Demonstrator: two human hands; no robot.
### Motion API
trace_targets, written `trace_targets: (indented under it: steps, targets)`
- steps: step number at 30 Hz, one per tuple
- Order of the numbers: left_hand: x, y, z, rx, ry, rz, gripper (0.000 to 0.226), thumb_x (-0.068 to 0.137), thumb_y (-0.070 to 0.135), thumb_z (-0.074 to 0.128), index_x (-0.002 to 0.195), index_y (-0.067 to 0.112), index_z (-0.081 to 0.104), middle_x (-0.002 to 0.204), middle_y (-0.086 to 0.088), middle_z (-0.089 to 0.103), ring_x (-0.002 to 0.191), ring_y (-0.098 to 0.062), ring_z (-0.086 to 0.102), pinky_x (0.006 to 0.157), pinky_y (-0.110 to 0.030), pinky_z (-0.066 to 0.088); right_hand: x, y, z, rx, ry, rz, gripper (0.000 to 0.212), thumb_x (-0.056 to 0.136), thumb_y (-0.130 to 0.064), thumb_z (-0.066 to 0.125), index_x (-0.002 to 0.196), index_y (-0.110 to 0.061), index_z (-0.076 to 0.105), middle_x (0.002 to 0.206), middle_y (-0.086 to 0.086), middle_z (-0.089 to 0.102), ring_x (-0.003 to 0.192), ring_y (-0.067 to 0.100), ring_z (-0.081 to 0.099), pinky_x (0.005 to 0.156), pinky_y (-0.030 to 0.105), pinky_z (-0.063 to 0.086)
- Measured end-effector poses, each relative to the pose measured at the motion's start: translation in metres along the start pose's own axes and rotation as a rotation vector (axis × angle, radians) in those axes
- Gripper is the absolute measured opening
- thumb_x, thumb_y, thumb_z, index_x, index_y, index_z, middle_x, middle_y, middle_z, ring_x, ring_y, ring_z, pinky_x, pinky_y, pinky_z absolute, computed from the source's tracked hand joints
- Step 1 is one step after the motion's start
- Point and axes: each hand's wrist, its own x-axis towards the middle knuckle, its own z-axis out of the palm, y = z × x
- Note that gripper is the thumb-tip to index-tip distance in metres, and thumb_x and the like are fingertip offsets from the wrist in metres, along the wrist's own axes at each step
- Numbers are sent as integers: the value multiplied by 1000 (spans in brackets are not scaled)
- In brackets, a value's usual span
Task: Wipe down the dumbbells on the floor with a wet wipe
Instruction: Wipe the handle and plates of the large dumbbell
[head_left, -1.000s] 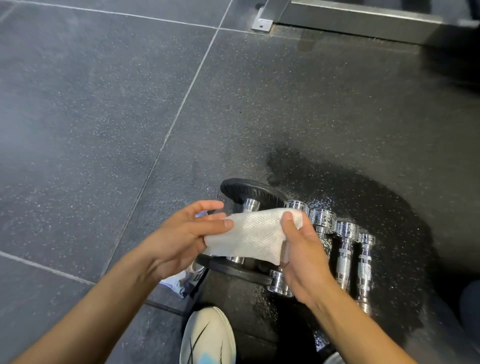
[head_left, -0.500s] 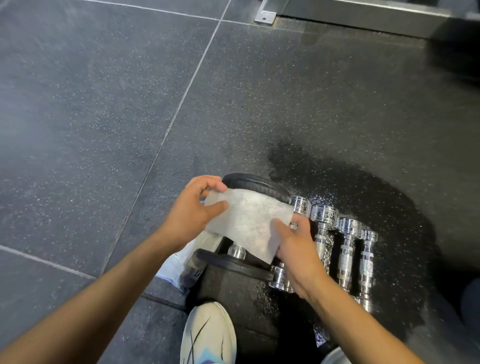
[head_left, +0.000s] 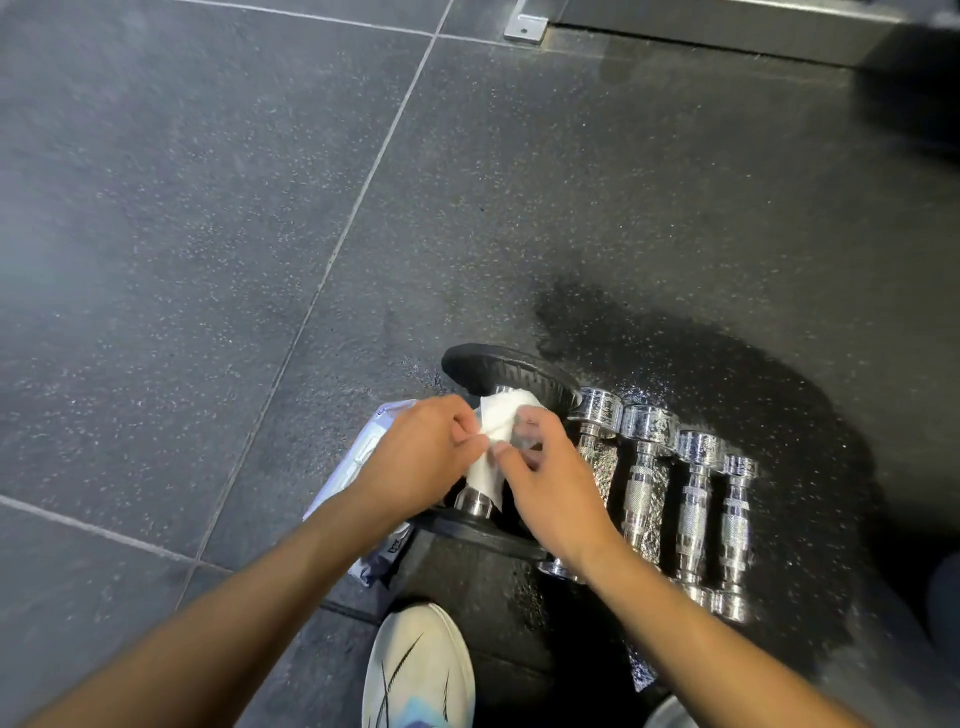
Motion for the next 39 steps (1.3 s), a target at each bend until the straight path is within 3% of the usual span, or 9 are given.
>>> trace_targets:
  steps: [3,7,14,19,24,28,31,36,39]
  targets:
    - [3,1,0,-61,-2,-1,26,92,30,70,116,24,62,106,8,60,95,-7,60,78,-6,40,5,-1,5,145,-8,110,49,92,-50,62,136,-39,43,131,-14,59,108,10,66,102,43,53]
    - [8,-1,4,-314,-77,-50,27,96,22,66,123,24,63,119,11,67,110,1,63,100,-20,49,13,-1,11,277,-34,180,83,71,-64,53,148,-39,36,134,-14,64,117,11,65,106,44,50]
    - [4,-6,17,-226,-236,-81,58,82,56,46,135,33,51,122,5,71,112,-16,67,98,-46,52,26,-1,8,459,-183,276,32,100,-17,49,129,-23,60,116,7,76,107,25,72,95,43,60]
    - [12,-1,6,-51,-393,-47,40,75,50,41,103,26,57,92,2,70,87,-20,68,80,-48,55,19,8,7,398,-305,301,19,105,-12,51,117,-12,65,104,7,76,87,12,73,79,26,60]
    - [9,2,-2,-19,-493,-141,11,91,29,53,90,23,63,76,4,69,72,-17,64,74,-36,52,22,11,-2,177,-422,322,12,100,-13,59,108,-10,69,113,17,74,96,19,72,92,36,60]
    - [18,9,-2,-346,-379,-165,21,79,25,54,92,30,70,99,-13,75,92,-34,70,91,-53,53,31,-3,-7,385,-246,259,28,95,-4,55,120,-13,63,115,10,74,109,24,71,99,43,57]
    - [24,7,3,-423,-299,-178,28,70,32,52,95,24,62,110,-20,70,93,-26,66,96,-62,48,34,-12,-7,581,-184,255,33,97,3,47,122,-11,63,116,11,75,112,26,70,98,38,57]
    - [28,4,0,-309,-431,-146,42,83,5,46,113,22,70,102,-1,77,97,-22,73,88,-37,59,25,-10,-5,517,-269,260,43,96,12,36,121,-9,63,119,16,73,115,29,68,100,42,57]
    - [23,3,-5,-145,-485,-153,29,89,-1,47,97,10,73,87,-2,76,80,-10,67,64,-12,43,16,-5,-4,386,-363,290,36,100,9,37,115,-7,65,109,15,76,99,23,74,94,36,60]
